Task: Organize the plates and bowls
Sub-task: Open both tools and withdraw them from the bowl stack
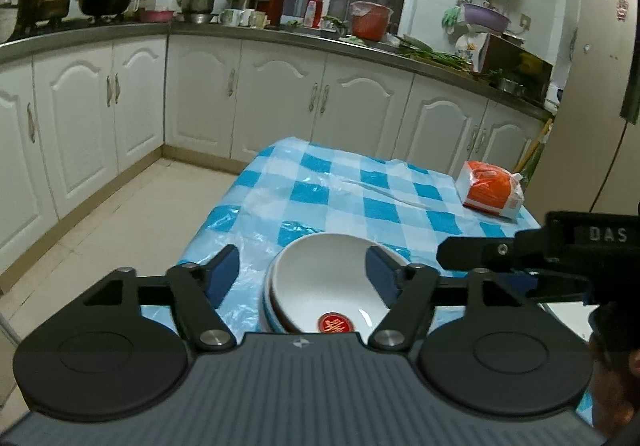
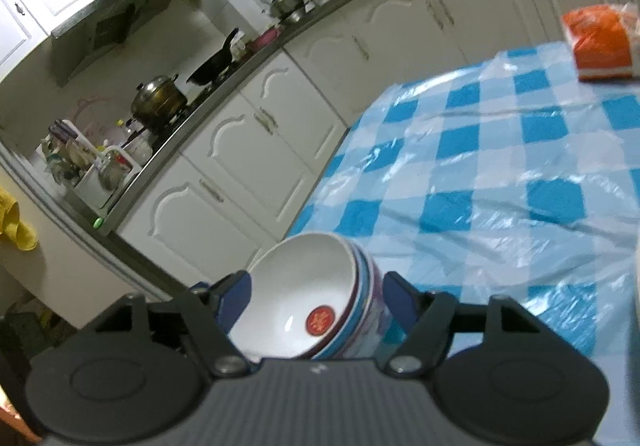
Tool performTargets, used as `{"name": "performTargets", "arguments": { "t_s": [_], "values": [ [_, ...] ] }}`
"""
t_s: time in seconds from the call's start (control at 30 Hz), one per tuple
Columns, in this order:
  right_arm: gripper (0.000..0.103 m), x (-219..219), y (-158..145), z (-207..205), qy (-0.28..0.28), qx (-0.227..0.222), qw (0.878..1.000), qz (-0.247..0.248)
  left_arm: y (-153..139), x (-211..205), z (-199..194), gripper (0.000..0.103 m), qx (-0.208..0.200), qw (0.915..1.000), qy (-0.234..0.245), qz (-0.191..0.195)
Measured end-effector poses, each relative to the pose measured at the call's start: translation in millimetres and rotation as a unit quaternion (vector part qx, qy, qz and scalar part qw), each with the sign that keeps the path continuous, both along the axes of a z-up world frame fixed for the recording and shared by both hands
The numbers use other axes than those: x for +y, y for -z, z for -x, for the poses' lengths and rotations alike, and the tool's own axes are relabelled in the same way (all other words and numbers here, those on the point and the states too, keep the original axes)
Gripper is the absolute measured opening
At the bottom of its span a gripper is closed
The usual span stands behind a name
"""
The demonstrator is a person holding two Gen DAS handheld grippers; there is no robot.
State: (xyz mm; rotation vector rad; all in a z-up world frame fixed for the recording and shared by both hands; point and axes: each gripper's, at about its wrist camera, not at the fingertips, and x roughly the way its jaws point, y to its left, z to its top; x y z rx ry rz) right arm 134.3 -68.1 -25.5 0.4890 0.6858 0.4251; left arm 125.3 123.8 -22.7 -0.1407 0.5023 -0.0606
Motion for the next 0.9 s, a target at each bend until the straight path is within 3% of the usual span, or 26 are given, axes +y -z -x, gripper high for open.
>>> {"name": "performTargets", "arguments": {
  "t_s": [0.07,0.17,0.5,0.9],
  "values": [
    [0.079,-4.4,-1.9,2.5,0.014,-0.008,1.000,0.004,-1.4,-6.0,0.3,0.100,-0.005,0.9999,0.001,-0.013],
    [0.084,-10.6,-4.3,5.7,0.031,-0.017,0.999,0.012,-1.6,-14.9,0.0,0.103,-0.008,0.9994,0.003,-0.032],
    [0.089,-26.0,-11.8,27.6,0.090,-0.058,0.991,0.075,4.0,-39.5,1.1,0.103,-0.005,0.9972,0.005,-0.074],
    [0.093,-43.6,-8.2,57.0,0.149,-0.082,0.977,0.127,7.5,-58.4,18.6,0.103,-0.008,0.9970,0.018,-0.075]
  ]
}}
